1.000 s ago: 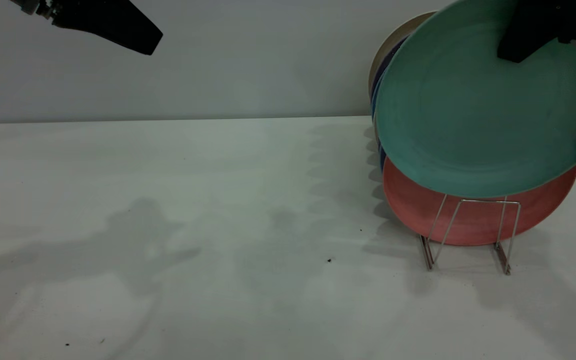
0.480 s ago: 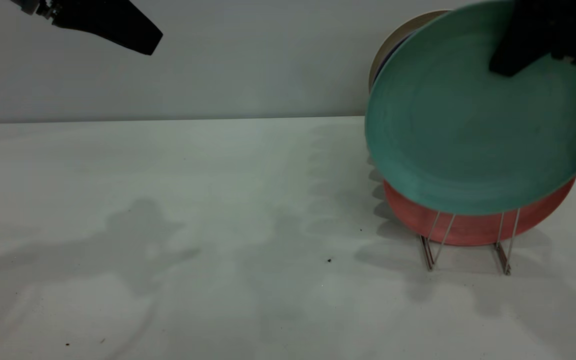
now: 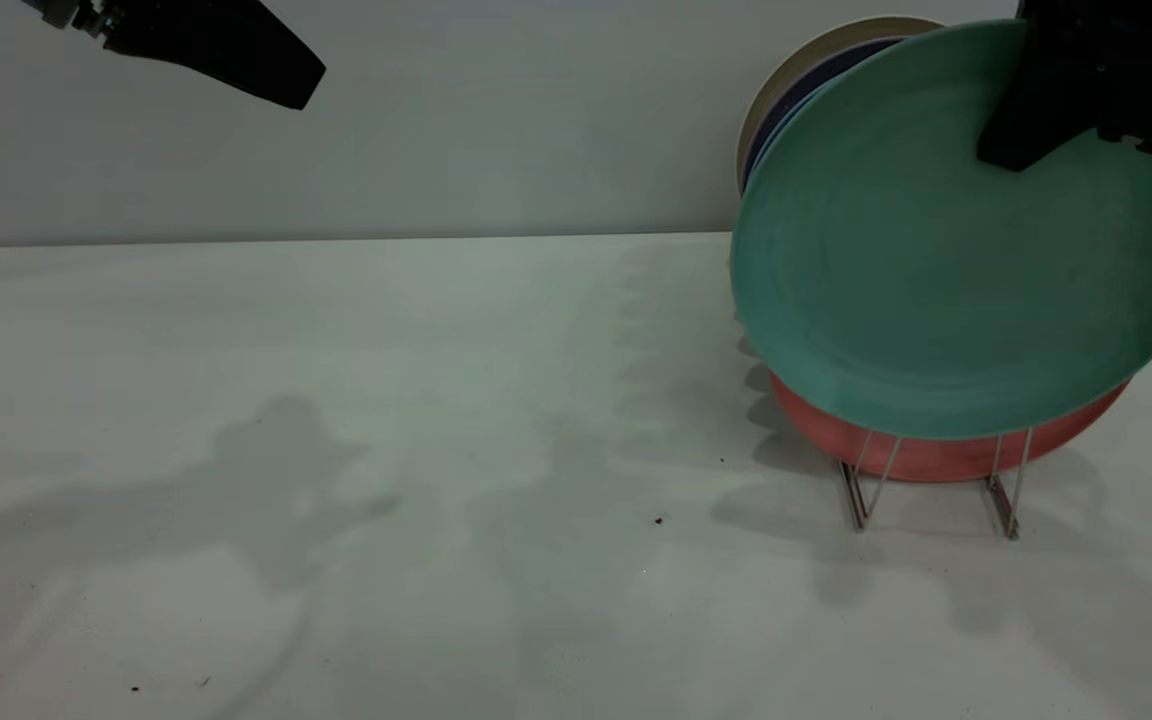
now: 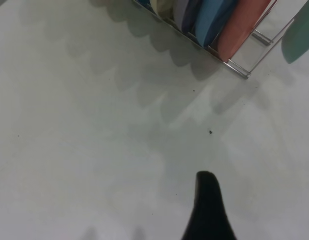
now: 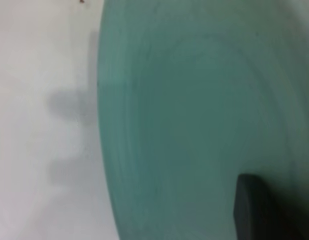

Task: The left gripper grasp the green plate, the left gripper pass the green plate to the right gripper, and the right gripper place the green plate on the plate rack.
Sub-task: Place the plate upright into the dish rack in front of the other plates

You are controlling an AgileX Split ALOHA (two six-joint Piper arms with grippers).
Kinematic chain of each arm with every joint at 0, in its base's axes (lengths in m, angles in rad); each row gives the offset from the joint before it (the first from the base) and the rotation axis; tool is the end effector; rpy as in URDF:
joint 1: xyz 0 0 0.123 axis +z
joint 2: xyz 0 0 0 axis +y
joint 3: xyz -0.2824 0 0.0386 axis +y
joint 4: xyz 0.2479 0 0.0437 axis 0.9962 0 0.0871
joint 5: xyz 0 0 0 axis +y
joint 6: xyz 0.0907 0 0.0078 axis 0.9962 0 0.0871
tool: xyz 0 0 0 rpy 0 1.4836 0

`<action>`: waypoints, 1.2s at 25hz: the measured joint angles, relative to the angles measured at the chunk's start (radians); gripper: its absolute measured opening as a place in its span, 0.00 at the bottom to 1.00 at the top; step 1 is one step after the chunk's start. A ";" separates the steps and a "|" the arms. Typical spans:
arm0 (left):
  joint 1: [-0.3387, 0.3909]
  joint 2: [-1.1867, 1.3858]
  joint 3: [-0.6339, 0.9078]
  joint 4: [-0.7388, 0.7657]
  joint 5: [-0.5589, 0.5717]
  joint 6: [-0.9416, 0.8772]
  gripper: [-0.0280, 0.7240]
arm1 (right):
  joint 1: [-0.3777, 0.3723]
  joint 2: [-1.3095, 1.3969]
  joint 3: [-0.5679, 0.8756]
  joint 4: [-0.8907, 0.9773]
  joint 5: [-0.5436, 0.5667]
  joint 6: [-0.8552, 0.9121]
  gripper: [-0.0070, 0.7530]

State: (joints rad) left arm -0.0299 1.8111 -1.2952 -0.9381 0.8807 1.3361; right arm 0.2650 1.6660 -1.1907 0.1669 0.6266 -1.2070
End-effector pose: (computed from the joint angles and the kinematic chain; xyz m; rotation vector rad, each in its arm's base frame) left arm 0.3754 -0.0679 0.2420 0.9755 2.1954 -0.6126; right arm 0.3392 0.1013 0.2492 -1.6279 2.0036 -0.1768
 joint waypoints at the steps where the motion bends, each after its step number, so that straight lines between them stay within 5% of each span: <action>1: 0.000 0.000 0.000 0.000 0.000 0.000 0.79 | 0.000 -0.011 0.001 0.000 -0.003 0.000 0.19; 30: 0.000 0.000 0.000 0.000 0.000 -0.001 0.79 | -0.002 -0.073 0.142 -0.011 -0.197 -0.007 0.19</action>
State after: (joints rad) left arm -0.0299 1.8111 -1.2952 -0.9381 0.8802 1.3346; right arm 0.2627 1.5932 -1.0488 0.1556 0.4300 -1.2139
